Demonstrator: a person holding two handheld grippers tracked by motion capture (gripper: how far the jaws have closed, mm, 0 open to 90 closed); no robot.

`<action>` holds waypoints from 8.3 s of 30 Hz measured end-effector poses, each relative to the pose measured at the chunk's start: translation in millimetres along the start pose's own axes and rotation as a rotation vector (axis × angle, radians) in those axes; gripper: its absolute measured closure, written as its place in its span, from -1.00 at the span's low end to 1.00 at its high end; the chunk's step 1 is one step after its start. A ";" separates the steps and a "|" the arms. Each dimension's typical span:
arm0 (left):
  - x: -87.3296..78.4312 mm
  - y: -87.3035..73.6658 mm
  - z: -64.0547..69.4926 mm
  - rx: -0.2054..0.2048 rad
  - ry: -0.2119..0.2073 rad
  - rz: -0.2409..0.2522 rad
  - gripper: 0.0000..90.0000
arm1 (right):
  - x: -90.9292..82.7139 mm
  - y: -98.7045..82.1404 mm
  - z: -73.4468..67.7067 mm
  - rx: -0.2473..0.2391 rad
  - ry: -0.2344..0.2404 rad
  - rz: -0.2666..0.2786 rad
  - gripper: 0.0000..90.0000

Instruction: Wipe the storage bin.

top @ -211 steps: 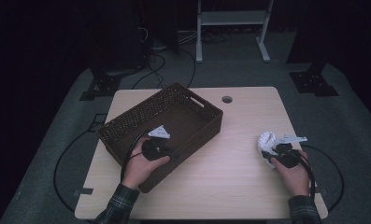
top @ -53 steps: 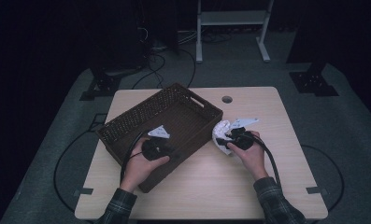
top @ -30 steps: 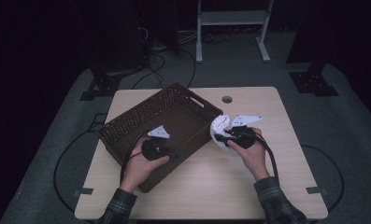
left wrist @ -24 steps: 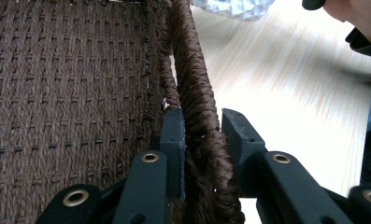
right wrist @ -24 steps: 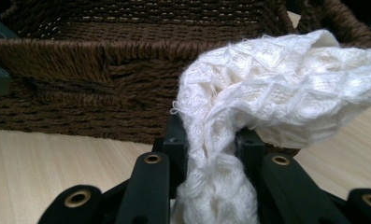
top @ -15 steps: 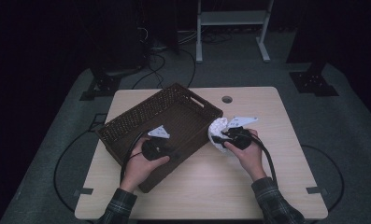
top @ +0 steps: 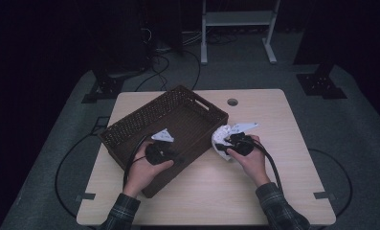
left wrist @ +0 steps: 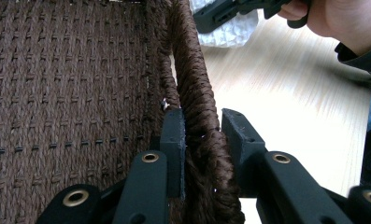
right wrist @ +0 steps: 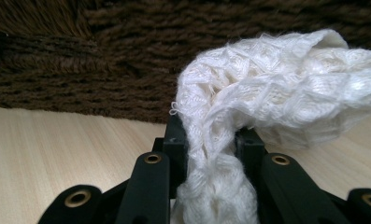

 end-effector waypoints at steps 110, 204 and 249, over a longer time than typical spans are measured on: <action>0.3 -0.1 -0.8 -0.007 -0.010 -0.004 0.56 | -6.1 13.4 -30.8 -0.078 0.045 0.040 0.59; 0.5 -0.1 -0.9 -0.006 -0.010 -0.007 0.56 | -12.7 23.2 -62.2 -0.155 0.097 0.079 0.60; 0.7 0.0 -0.6 -0.006 -0.010 -0.006 0.56 | 35.1 -7.2 -58.0 -0.130 0.110 -0.076 0.60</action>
Point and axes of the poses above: each handheld gripper's, and its own axes: x roughly forward along the jaws, y roughly out of its top, z roughly to its right, the point moved 3 cm from there along x, roughly forward along the jaws, and after that the axes turned 1 degree about x, right-handed, at the moved point
